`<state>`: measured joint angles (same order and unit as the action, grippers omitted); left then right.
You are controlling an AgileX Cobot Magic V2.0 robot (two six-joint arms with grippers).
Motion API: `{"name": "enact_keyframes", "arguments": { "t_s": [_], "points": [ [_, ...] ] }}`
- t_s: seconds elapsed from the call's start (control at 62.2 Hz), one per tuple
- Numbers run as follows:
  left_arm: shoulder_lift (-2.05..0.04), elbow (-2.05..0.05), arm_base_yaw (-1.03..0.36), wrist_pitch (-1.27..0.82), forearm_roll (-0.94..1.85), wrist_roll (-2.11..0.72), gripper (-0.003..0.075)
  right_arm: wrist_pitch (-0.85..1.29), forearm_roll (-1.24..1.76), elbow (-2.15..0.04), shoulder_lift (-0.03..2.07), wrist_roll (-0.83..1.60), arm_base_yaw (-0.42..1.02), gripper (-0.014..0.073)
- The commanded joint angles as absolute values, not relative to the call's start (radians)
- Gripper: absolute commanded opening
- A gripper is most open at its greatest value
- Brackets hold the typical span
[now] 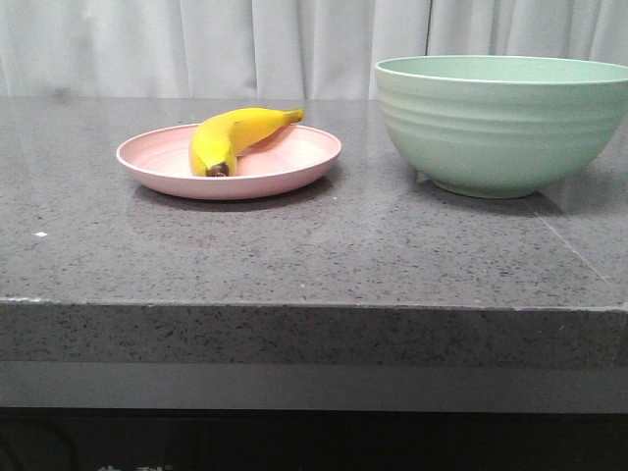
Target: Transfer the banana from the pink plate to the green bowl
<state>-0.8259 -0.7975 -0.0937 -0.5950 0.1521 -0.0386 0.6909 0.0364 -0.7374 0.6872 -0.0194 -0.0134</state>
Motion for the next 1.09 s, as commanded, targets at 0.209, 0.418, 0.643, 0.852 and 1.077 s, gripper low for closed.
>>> {"name": "enact_keyframes", "arguments": {
  "t_s": [0.209,0.418,0.643,0.852,1.077],
  "points": [
    [-0.834,-0.875,-0.303,-0.448,0.187,-0.065,0.0545,0.630,0.034,-0.770,0.694,-0.008,-0.011,0.0654],
    [-0.959,-0.966,-0.472,-0.482,0.176,-0.065,0.0539,0.631,0.040,-0.770,0.694,-0.008,-0.011,0.0654],
    [-1.233,-1.201,-0.548,-0.669,0.134,0.037,0.0539,0.631,0.040,-0.770,0.694,-0.008,-0.011,0.0654],
    [-1.473,-1.420,-0.553,-0.833,0.030,0.193,0.0538,0.631,0.040,-0.770,0.694,-0.008,-0.011,0.0654],
    [-1.680,-1.616,-0.553,-0.955,-0.009,0.267,0.0538,0.631,0.040,-0.770,0.694,-0.008,-0.011,0.0654]
  ]
}}
